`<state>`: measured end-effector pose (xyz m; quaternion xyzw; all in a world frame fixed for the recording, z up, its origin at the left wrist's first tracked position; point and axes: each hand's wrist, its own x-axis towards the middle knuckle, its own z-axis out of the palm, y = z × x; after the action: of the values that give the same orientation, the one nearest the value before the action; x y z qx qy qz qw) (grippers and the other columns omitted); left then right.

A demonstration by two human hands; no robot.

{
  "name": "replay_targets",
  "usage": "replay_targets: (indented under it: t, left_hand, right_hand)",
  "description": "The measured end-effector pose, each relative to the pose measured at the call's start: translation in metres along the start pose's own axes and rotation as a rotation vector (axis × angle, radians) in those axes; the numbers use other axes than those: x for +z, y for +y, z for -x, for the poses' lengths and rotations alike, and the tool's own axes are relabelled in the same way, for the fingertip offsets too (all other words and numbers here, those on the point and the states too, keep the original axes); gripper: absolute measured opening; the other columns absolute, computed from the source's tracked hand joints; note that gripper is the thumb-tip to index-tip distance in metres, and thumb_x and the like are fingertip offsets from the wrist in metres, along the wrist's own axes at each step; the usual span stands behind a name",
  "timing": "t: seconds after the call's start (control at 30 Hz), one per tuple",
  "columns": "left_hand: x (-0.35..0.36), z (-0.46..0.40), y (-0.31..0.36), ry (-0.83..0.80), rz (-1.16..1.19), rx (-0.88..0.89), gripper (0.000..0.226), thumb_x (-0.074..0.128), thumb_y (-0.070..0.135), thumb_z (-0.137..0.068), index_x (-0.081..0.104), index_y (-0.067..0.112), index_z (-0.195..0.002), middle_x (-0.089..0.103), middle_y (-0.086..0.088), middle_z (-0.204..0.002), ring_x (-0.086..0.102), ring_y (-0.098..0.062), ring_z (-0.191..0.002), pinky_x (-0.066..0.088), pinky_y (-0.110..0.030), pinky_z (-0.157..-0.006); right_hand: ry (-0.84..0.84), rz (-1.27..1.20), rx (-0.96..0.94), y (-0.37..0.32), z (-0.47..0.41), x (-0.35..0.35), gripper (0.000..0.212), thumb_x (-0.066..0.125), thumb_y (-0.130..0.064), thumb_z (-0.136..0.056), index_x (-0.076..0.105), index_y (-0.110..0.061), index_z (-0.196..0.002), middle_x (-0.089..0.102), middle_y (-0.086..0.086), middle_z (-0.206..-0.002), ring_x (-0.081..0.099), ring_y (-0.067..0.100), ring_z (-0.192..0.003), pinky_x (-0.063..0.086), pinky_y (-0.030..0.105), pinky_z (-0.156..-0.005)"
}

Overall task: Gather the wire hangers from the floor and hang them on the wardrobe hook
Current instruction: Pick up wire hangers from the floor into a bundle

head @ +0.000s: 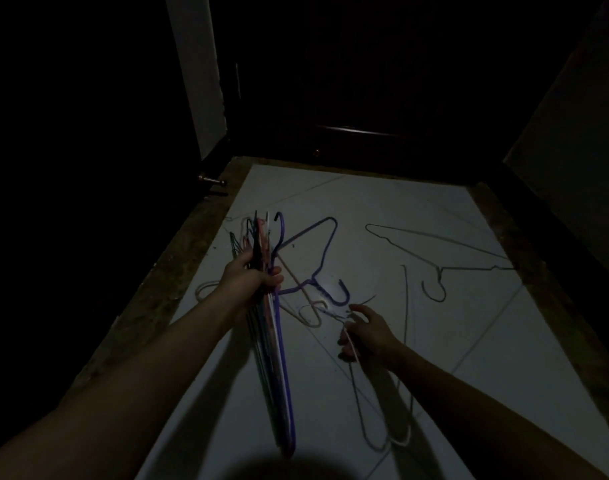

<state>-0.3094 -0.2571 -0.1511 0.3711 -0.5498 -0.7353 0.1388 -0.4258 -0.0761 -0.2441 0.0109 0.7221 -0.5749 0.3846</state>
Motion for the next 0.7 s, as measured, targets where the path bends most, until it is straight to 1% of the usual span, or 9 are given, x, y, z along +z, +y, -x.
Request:
replay_targets:
  t: [0.07,0.17,0.3,0.33,0.43,0.53,0.6,0.63,0.7]
  left_hand:
    - [0.003,-0.001,0.000,0.000,-0.022,0.005,0.062,0.052,-0.023,-0.079,0.046,0.006,-0.134,0.060,-0.019,-0.119,0.059,-0.029,-0.108,0.052,-0.033,-0.079]
    - [0.006,0.000,-0.002,-0.014,-0.059,0.014,0.064,0.053,-0.023,-0.078,0.045,0.005,-0.135,0.060,-0.021,-0.121,0.060,-0.027,-0.105,0.053,-0.030,-0.077]
    - [0.007,0.001,-0.004,-0.026,-0.058,-0.019,0.061,0.048,-0.025,-0.080,0.046,0.003,-0.134,0.060,-0.021,-0.119,0.060,-0.028,-0.101,0.053,-0.026,-0.071]
    - [0.007,0.000,-0.004,-0.029,-0.055,-0.025,0.061,0.047,-0.026,-0.080,0.046,0.004,-0.134,0.060,-0.021,-0.120,0.060,-0.028,-0.101,0.053,-0.026,-0.070]
    - [0.007,-0.001,-0.005,-0.030,-0.048,-0.034,0.063,0.047,-0.026,-0.080,0.046,0.006,-0.134,0.060,-0.020,-0.119,0.060,-0.028,-0.102,0.053,-0.026,-0.069]
    - [0.008,0.000,-0.006,-0.036,-0.052,-0.033,0.068,0.048,-0.025,-0.080,0.041,0.007,-0.139,0.057,-0.019,-0.125,0.059,-0.027,-0.106,0.053,-0.025,-0.066]
    - [0.007,0.000,-0.007,-0.038,-0.076,-0.029,0.068,0.052,-0.023,-0.080,0.041,0.008,-0.139,0.056,-0.019,-0.129,0.060,-0.024,-0.102,0.053,-0.021,-0.059]
    - [0.007,0.000,-0.008,-0.038,-0.087,-0.026,0.066,0.054,-0.022,-0.080,0.043,0.008,-0.138,0.056,-0.018,-0.129,0.060,-0.023,-0.100,0.053,-0.020,-0.056]
    - [0.006,0.000,-0.009,-0.041,-0.105,-0.022,0.063,0.056,-0.020,-0.080,0.047,0.008,-0.135,0.057,-0.017,-0.128,0.060,-0.020,-0.098,0.053,-0.020,-0.056]
  right_hand:
    - [-0.048,-0.001,0.013,-0.001,-0.001,0.002,0.038,0.045,0.003,-0.094,0.041,-0.014,-0.127,0.050,0.020,-0.069,0.050,0.027,-0.055,0.047,0.028,-0.042]
    - [-0.106,0.068,0.032,0.003,0.001,0.005,0.036,0.048,0.006,-0.092,0.042,-0.009,-0.124,0.052,0.020,-0.071,0.053,0.028,-0.057,0.052,0.031,-0.044]
    - [-0.044,0.033,0.033,0.007,0.003,0.014,0.012,0.045,0.010,-0.092,0.045,0.000,-0.099,0.051,0.021,-0.069,0.058,0.028,-0.052,0.054,0.034,-0.040]
    - [-0.019,0.019,0.036,0.008,0.001,0.016,0.011,0.044,0.011,-0.092,0.047,0.001,-0.091,0.050,0.022,-0.070,0.058,0.028,-0.051,0.053,0.033,-0.038]
    - [0.041,-0.005,0.044,0.009,-0.001,0.022,0.022,0.044,0.014,-0.090,0.049,0.004,-0.072,0.050,0.024,-0.067,0.059,0.027,-0.047,0.051,0.034,-0.035]
    - [0.125,-0.083,0.107,0.013,-0.006,0.025,0.024,0.041,0.013,-0.091,0.050,0.007,-0.070,0.052,0.028,-0.067,0.058,0.033,-0.056,0.050,0.037,-0.033]
    - [0.160,-0.098,0.134,0.019,-0.011,0.024,0.019,0.042,0.009,-0.091,0.052,0.009,-0.075,0.055,0.029,-0.070,0.058,0.032,-0.056,0.055,0.037,-0.041]
    - [0.168,-0.079,0.144,0.020,-0.013,0.024,0.015,0.043,0.006,-0.091,0.053,0.008,-0.080,0.058,0.027,-0.073,0.059,0.029,-0.055,0.057,0.035,-0.046]
    - [0.188,-0.078,0.133,0.019,-0.014,0.024,0.010,0.043,0.003,-0.091,0.053,0.006,-0.088,0.059,0.020,-0.073,0.059,0.023,-0.049,0.054,0.026,-0.047]
